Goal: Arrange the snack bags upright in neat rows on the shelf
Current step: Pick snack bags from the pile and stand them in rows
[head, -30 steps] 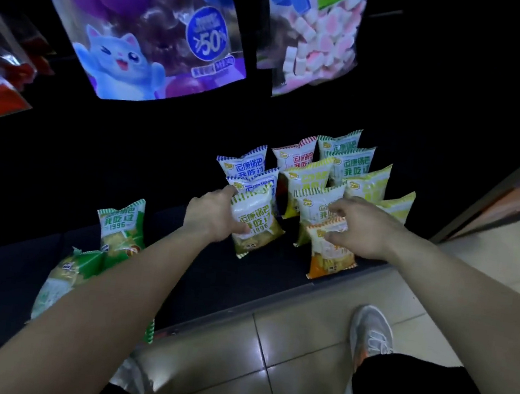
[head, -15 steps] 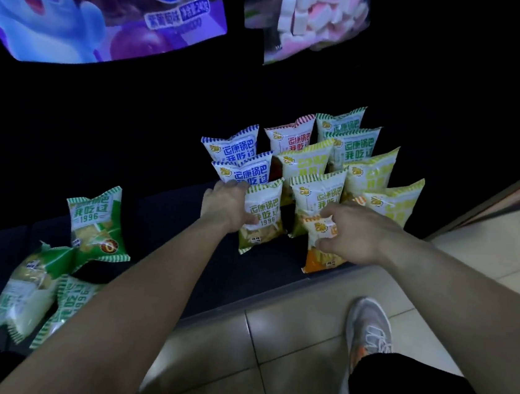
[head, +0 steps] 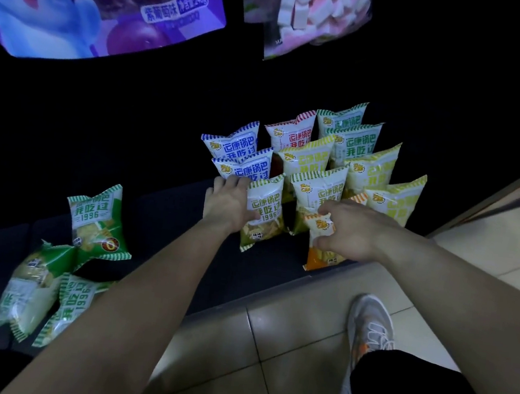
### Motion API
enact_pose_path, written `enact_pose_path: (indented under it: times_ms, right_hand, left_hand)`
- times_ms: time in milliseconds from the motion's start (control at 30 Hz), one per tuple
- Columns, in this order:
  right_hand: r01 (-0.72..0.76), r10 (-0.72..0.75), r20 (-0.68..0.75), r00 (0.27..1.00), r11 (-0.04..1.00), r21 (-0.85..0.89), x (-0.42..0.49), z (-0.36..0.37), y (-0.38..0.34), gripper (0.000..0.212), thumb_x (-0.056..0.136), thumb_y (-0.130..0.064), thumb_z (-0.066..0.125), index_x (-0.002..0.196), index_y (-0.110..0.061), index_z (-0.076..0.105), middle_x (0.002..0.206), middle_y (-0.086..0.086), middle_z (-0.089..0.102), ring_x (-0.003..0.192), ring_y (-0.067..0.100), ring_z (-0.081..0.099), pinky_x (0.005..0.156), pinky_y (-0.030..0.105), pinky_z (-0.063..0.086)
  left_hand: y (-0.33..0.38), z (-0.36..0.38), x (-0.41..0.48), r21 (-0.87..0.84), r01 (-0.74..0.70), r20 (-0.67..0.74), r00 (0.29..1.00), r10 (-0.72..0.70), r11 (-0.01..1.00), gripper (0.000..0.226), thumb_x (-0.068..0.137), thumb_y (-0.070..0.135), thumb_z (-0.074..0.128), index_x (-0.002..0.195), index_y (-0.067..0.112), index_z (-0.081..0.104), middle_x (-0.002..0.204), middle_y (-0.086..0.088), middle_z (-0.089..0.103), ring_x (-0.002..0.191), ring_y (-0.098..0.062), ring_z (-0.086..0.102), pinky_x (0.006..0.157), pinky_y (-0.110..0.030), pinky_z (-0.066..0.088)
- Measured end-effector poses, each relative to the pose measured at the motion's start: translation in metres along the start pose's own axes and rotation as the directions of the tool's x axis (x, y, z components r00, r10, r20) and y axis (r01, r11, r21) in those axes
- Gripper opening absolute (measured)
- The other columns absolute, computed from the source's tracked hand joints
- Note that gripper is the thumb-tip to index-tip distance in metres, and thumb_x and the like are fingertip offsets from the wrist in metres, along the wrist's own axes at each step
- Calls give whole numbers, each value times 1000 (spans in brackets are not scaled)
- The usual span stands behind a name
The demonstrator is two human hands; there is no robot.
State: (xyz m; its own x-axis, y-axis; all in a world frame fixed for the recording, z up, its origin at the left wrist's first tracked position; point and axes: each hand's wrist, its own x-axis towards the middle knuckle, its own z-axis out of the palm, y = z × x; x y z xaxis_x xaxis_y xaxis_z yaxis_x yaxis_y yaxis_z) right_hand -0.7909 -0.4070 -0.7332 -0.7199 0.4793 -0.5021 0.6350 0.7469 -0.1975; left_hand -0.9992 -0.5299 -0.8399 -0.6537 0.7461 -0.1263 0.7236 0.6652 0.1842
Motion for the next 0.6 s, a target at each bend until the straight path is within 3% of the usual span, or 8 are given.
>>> enact_pose_path:
  times_ms: [300,600]
  right_hand:
    - [23,-23,8,1000,1000,-21,2,-6,-19,71,83,-56,63,144,-28,37,143,2,42,125,25,47,92,40,46]
    - [149,-156,-75,985,984,-94,-12,-8,-100,64,85,-53,61,139,-23,43,142,7,42,123,32,48,93,44,47]
  left_hand:
    - [-3,-18,-16,45,-26,-62,998,29,999,91,75,58,72,147,23,29,145,-6,35,131,-29,29,106,-43,32]
    - [-62,-120,-89,112,-59,-9,998,61,992,79,82,59,65,147,24,35,144,-6,40,130,-28,35,104,-43,38]
